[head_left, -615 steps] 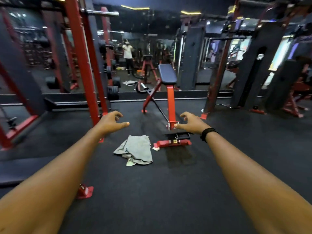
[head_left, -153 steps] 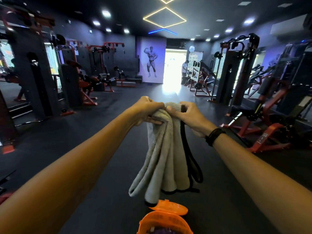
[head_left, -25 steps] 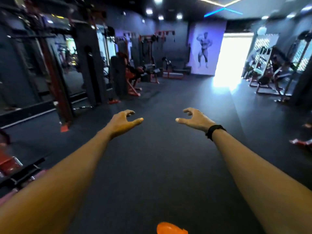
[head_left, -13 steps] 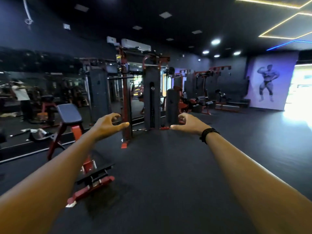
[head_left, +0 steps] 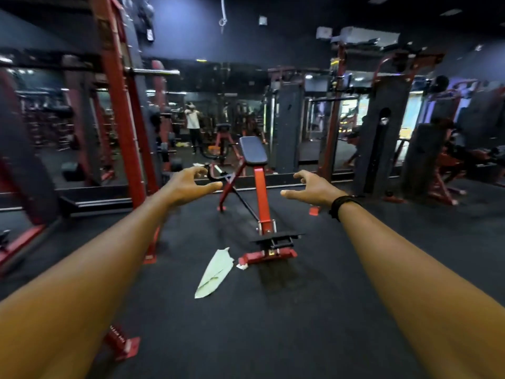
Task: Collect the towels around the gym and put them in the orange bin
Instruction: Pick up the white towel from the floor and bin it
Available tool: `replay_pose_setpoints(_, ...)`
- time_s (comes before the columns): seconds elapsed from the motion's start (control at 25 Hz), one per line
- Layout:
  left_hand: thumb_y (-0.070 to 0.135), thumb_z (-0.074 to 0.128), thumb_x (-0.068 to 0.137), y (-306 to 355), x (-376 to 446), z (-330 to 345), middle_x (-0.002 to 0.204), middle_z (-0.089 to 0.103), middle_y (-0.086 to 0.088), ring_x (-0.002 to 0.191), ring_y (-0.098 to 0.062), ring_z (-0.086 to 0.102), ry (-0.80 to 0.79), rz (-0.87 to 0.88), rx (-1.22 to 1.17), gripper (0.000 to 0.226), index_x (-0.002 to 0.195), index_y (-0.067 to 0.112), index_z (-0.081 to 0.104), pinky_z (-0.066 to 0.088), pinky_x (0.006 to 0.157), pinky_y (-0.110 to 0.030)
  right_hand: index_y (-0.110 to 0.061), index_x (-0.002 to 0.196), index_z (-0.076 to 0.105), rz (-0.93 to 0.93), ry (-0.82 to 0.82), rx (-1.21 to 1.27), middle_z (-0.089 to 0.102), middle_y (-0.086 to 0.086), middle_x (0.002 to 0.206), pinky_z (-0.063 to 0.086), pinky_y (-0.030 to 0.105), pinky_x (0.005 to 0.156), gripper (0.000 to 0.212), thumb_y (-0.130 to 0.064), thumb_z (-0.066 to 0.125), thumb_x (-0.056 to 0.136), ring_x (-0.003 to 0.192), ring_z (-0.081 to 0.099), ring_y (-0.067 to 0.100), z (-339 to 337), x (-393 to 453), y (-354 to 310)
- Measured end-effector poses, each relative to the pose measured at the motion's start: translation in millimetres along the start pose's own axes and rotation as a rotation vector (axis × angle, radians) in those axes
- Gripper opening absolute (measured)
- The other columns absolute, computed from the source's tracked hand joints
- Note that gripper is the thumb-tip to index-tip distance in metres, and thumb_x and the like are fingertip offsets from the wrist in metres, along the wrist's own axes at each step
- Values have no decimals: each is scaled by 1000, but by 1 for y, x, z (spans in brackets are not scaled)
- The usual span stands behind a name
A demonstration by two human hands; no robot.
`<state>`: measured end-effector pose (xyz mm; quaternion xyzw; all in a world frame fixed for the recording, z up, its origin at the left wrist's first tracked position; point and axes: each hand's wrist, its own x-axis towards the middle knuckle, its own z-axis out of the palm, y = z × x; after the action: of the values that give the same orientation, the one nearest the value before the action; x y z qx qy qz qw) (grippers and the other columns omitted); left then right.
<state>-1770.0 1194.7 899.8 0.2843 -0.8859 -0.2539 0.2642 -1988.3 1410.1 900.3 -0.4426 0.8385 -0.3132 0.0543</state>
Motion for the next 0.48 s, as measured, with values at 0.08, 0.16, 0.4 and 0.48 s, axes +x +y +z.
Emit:
replay_pose_setpoints(0.08, 56, 69, 76, -28, -5, -21, 128, 59, -7, 117, -23, 56, 14, -60, 10, 72, 133, 16, 52, 43, 100, -31, -9, 141, 38, -42, -22, -6, 42, 10, 145, 35, 32, 105, 74, -45, 68, 83, 133, 41, 24, 21, 13, -21)
replay_pose_setpoints(0.16, 57, 67, 78, -52, -8, -39, 130, 58, -7, 117, -23, 55, 37, -103, 22, 71, 135, 17, 51, 41, 99, -30, -9, 142, 37, -70, -58, -18, 42, 9, 146, 35, 32, 105, 77, -46, 68, 83, 133, 41, 23, 40, 30, -37)
replay_pose_setpoints(0.4, 54, 69, 78, -109, 22, -50, 130, 57, -6, 116, -21, 54, 66, -162, 49, 65, 131, 19, 53, 43, 97, -31, -12, 138, 43, -122, -155, -3, 47, 8, 142, 37, 31, 105, 71, -45, 70, 82, 132, 44, 20, 72, 100, -44)
replay_pose_setpoints(0.48, 56, 69, 76, -125, 48, -50, 133, 56, -6, 117, -21, 53, 68, -178, 57, 70, 133, 19, 52, 45, 100, -36, -13, 138, 43, -139, -167, 1, 46, 10, 142, 37, 33, 106, 71, -45, 70, 81, 132, 44, 21, 77, 135, -38)
